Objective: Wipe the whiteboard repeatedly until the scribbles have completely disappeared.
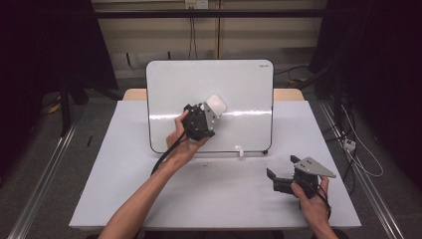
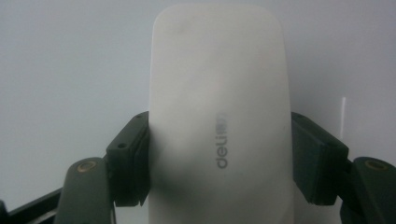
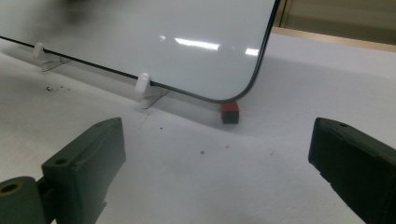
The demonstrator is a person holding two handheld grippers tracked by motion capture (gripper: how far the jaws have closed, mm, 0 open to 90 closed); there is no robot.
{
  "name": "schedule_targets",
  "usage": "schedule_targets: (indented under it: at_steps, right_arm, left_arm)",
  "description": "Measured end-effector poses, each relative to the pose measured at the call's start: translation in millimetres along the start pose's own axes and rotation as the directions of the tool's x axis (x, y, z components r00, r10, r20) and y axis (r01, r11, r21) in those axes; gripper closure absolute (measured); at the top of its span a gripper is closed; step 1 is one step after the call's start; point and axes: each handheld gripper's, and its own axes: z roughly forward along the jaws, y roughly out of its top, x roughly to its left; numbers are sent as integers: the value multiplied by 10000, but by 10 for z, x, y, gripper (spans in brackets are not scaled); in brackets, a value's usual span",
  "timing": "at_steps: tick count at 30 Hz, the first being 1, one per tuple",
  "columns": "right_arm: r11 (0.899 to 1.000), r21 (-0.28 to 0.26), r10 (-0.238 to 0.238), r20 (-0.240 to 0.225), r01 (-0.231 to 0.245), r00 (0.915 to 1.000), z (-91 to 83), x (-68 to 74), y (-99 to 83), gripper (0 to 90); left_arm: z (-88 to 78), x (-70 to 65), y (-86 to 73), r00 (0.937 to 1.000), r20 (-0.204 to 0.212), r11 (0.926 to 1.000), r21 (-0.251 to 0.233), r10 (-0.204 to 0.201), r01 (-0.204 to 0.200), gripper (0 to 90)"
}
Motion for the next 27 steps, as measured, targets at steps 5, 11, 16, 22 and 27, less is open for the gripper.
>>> schedule_targets:
  at_steps: [5, 11, 16, 22, 27]
  right_arm:
    - [10000, 8, 22, 10, -22, 10000, 1, -1, 0, 41]
    - [10000, -14, 11, -1, -11, 10000, -7, 4, 0, 41]
    - [10000, -14, -7, -13, 7, 10000, 2, 11, 5, 41]
    - [10000, 14, -25, -22, 25, 10000, 15, 17, 7, 41]
    - [10000, 19, -55, -22, 55, 10000, 14, 17, 7, 41]
  left_arm:
    - [-66, 289, -98, 9974, -389, 9981, 47, -606, 608, 311]
    - [-64, 213, -136, 9963, -466, 9973, -78, -729, 726, 311]
    - [-82, -49, -201, 9998, -216, 10000, -20, -21, 20, 311]
    - [-112, -431, -271, 9930, 348, 9933, 210, 1132, -1139, 311]
    - [-112, -500, -265, 9844, 685, 9861, 270, 1618, -1640, 311]
